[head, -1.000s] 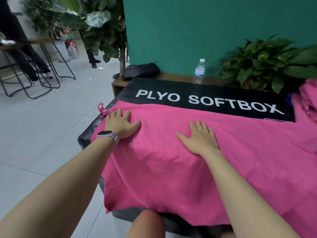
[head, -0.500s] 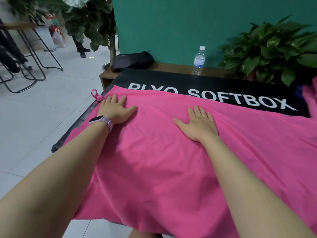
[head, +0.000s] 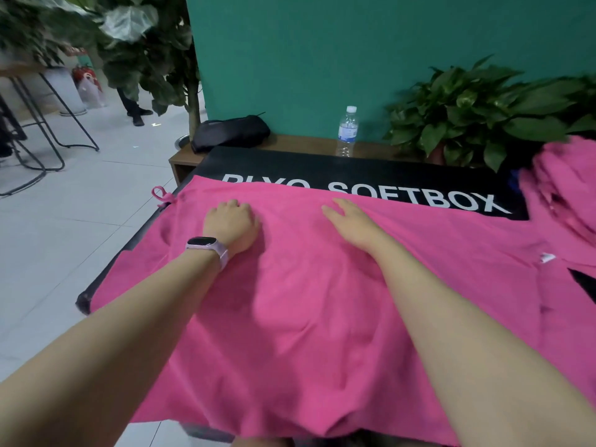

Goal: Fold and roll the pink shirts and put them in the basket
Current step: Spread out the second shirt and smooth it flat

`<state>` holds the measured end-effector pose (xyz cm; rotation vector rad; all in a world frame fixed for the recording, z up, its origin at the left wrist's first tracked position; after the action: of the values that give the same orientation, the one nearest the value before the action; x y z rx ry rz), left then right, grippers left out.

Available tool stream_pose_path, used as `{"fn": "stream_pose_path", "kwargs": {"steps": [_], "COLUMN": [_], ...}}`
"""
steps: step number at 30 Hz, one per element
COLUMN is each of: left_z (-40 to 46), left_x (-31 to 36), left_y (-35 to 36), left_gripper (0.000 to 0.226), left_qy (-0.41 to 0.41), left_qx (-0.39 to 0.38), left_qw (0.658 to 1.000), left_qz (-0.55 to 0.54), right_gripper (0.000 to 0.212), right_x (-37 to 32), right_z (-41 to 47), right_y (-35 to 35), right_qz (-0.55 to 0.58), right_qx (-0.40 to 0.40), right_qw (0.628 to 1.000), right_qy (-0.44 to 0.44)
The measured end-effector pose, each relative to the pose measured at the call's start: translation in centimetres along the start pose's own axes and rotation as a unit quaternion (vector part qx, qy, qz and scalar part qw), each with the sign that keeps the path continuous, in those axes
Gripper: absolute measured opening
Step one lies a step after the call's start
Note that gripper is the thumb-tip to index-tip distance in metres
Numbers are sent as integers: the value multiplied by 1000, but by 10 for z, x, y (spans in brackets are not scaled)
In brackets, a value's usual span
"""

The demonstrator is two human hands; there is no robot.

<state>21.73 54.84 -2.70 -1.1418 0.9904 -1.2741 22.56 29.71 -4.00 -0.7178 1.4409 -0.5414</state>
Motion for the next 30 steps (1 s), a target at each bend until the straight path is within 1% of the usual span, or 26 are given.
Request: {"fn": "stream_pose_path", "kwargs": {"steps": [1,2,3,4,5,6,7,9,10,11,12,14,19,25,30], "left_z": [-10,-21,-30,-38,-45,-49,-52,-55,-55,-54,-52,-48,-32,8,46], "left_x": [22,44,65,81,92,98,100,98,96,95,95,95,94,98,103], "left_y": [3,6,10,14,18,23,28,36,38,40,41,43,47,56,64], "left_gripper": [44,46,50,54,60,66,73,83,85,86,86,86,84,83,84], "left_qy": [23,50,74,91,96,95,91,79,76,75,74,70,63,62,66], "left_qx": [-12,-25,-36,-48,-62,-77,-92,-113,-118,-122,-124,-125,-110,-109,-83], "left_qw": [999,997,994,992,991,991,991,990,989,989,989,989,992,992,994], "left_qz": [-29,-51,-65,-70,-67,-57,-47,-41,-42,-41,-37,-29,-25,-21,-15], "right_gripper": [45,30,22,20,19,17,19,43,56,64,67,70,71,69,67], "right_x": [-1,0,6,16,28,45,66,107,123,133,141,147,154,161,164], "right_z": [-9,-22,-38,-55,-67,-73,-74,-76,-80,-82,-82,-76,-50,-8,31], "right_y": [-22,-48,-72,-90,-102,-107,-105,-93,-87,-82,-80,-78,-84,-94,-101], "right_qz": [21,5,-34,-79,-115,-146,-183,-250,-262,-263,-260,-256,-263,-262,-276], "right_qx": [58,140,218,270,283,263,215,85,32,-1,-17,-25,-17,-4,11], "right_qw": [998,988,972,956,950,953,959,961,959,957,957,957,956,958,956], "right_qy": [-28,-60,-81,-81,-66,-38,-2,77,106,124,132,136,127,113,97]}}
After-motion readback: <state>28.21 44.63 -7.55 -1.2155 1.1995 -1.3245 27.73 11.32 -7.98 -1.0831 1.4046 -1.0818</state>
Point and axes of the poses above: each hand's wrist, its own z-axis towards the middle knuckle, its own y-axis out of the palm, x = y × z, the point moved 10 cm from there along z, towards the middle knuckle, and after that the axes turned 3 degrees about -y, right-handed, at the moved point
